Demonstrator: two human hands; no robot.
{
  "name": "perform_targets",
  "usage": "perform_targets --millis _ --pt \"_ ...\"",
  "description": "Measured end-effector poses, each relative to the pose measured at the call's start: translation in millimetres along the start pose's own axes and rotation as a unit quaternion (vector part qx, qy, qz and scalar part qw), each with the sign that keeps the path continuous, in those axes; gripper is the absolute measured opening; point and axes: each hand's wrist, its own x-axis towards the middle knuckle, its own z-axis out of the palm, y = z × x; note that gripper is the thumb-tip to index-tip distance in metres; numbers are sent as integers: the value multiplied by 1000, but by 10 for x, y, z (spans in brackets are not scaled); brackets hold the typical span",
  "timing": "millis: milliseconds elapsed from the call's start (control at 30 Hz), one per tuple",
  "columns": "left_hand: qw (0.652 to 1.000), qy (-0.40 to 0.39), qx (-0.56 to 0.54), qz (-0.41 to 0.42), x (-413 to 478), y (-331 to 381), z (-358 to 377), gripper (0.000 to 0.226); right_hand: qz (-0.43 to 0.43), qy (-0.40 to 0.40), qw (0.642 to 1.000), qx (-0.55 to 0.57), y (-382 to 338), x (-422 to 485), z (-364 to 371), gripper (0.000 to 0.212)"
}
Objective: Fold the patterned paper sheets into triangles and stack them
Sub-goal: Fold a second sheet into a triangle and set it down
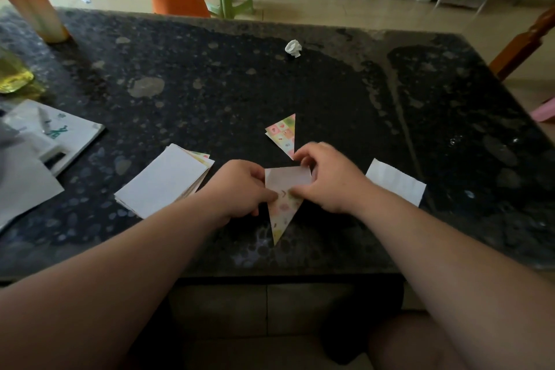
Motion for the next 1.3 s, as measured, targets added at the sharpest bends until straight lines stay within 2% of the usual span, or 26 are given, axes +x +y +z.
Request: perform_targets --millis 100,167,267,367,433,533,667,733,800,1100,1300 --pt "998 -13 -60 -7 21 -34 -83 15 91 17 992 91 108 50 -189 71" --pt "994 -23 -103 -11 32 -66 -133 18 128 -36 975 180 215 53 -294 53" --pt "995 -29 -99 -10 30 -96 -142 14 112 -106 969 191 274 20 -351 21" --pt "998 -26 -56 6 7 -103 -99 10 96 -137 968 187 236 4 -316 8" --pt "999 -30 -31 15 -4 -87 -79 14 88 -143 971 169 225 6 -275 5" --pt "997 -23 69 39 -16 -49 -73 14 59 -125 988 62 210 49 -213 6" --pt "972 31 218 77 -19 -58 -60 13 19 -113 993 -29 163 56 -125 4" --pt "961 52 254 100 15 -95 -58 25 4 -105 993 -54 163 46 -88 4" --pt "957 59 259 116 50 -123 -59 34 -9 -93 993 -72 166 53 -59 7" --pt "954 68 262 127 61 -70 -3 29 -34 -52 996 -63 172 64 14 7" --pt "932 43 305 190 44 39 3 29 -77 -43 990 -106 75 95 17 11"
